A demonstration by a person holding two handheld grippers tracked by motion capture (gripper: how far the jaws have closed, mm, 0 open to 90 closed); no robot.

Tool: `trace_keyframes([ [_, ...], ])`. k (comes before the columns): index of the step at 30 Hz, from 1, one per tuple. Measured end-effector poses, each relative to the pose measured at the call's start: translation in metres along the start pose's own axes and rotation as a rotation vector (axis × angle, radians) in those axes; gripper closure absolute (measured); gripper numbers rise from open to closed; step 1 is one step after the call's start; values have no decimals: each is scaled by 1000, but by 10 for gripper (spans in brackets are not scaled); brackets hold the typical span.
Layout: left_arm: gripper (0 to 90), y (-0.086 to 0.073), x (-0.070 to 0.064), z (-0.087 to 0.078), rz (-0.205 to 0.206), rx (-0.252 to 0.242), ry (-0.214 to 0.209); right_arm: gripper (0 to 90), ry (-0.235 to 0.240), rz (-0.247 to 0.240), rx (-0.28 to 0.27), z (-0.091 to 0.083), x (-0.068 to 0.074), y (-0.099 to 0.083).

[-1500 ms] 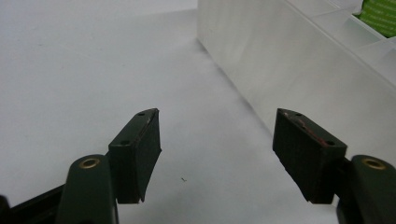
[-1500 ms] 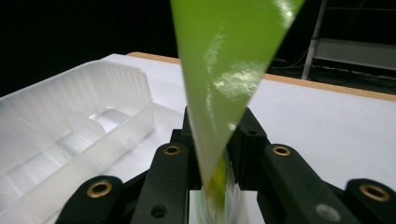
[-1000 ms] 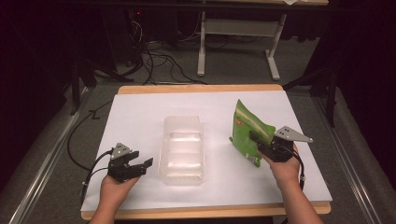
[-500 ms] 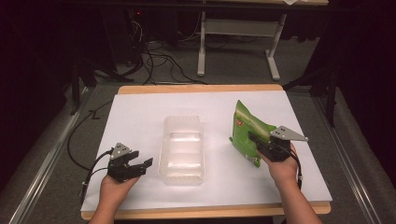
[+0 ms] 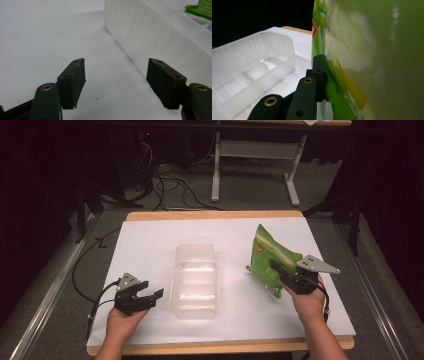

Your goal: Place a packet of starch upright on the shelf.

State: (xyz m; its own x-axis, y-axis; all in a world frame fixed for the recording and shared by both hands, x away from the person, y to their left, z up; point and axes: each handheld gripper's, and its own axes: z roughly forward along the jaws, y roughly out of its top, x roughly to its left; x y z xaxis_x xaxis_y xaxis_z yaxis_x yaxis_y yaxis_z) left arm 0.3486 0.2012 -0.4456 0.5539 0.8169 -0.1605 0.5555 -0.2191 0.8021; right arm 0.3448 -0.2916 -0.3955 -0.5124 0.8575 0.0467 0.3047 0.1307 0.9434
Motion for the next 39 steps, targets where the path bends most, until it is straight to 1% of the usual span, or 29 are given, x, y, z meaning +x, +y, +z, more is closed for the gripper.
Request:
trace_keyframes([
  [6,318,0,1,-1,4,-7,5,825,16,-9,-14,-4,4,3],
  [7,318,0,1,-2,3,-7,6,825,18,-4,-16,-4,5,4],
  [12,318,-1,2,-4,-4,-11,14,825,33,-7,-34,-6,11,10],
  [13,318,0,2,-6,-7,-17,15,825,47,-17,-43,-6,15,13],
  [14,318,0,2,-6,-7,-17,15,825,47,-17,-43,-6,15,13],
  [17,318,0,3,-7,-10,-23,18,825,74,-26,-56,-6,22,18],
  [20,320,-1,4,-7,0,-16,26,826,93,-35,-60,-5,29,23],
  [23,319,-1,5,-9,4,-18,29,827,121,-37,-69,-1,34,28],
  [24,318,-1,5,-9,4,-18,29,827,121,-37,-69,-1,34,28],
  [25,317,-1,5,-10,2,-20,32,827,132,-38,-69,1,36,30],
  [27,316,-1,6,-10,0,-21,33,827,139,-40,-70,3,37,32],
  [29,315,-1,7,-11,-12,-29,34,827,159,-37,-69,5,39,36],
  [30,314,-1,7,-11,-12,-29,34,827,159,-37,-69,5,39,36],
  [31,314,-1,7,-10,-13,-29,34,827,177,-40,-74,8,41,39],
  [34,314,-1,6,-10,-11,-25,35,827,187,-44,-75,11,43,42],
  [35,313,-1,6,-10,-8,-27,35,827,198,-44,-76,14,44,44],
  [39,310,-1,6,-10,-4,-28,37,827,206,-49,-69,19,46,46],
])
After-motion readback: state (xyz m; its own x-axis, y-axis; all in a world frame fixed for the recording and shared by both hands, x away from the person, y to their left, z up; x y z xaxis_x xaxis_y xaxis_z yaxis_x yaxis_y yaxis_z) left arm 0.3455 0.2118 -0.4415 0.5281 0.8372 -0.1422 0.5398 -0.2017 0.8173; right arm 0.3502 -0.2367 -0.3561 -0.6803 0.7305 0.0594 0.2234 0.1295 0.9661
